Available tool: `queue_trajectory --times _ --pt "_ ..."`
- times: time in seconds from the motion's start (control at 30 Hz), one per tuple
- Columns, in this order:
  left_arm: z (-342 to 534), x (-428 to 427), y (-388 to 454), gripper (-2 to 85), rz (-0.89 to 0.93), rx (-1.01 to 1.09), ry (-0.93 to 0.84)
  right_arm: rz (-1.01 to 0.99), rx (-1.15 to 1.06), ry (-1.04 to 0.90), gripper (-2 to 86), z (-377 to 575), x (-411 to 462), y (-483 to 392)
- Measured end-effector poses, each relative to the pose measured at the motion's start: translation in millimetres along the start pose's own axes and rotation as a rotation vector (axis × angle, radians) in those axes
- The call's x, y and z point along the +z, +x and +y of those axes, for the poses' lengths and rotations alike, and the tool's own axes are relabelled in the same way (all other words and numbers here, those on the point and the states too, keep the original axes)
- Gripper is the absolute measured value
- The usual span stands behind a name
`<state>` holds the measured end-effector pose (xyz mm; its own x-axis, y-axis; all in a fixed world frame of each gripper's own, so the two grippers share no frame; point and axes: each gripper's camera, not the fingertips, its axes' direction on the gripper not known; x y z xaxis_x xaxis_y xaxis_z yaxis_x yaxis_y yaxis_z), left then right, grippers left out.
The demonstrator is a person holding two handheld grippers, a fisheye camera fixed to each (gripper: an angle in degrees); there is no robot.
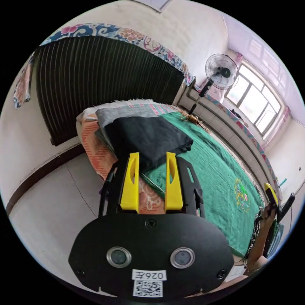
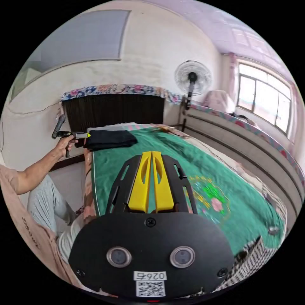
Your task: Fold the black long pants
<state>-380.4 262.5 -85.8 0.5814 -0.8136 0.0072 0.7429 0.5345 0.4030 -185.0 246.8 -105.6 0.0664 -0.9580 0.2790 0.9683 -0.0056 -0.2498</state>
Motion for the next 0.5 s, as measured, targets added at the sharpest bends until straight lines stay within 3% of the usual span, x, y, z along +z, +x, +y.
queue_trajectory --times 0.13,0.3,0.5 --pt "-3 -3 -29 15.9 0.062 -0.008 -0.065 -0.121 -0.041 -0.101 -0.7 -73 121 -30" --pt "-8 3 -44 15.8 0.102 -0.008 -0.166 -0.353 0.181 -0.248 2.9 -142 274 -16" --pt "-19 0 -39 17.0 0.08 0.046 -0.199 -0.266 0.343 -0.311 13.9 -170 363 15"
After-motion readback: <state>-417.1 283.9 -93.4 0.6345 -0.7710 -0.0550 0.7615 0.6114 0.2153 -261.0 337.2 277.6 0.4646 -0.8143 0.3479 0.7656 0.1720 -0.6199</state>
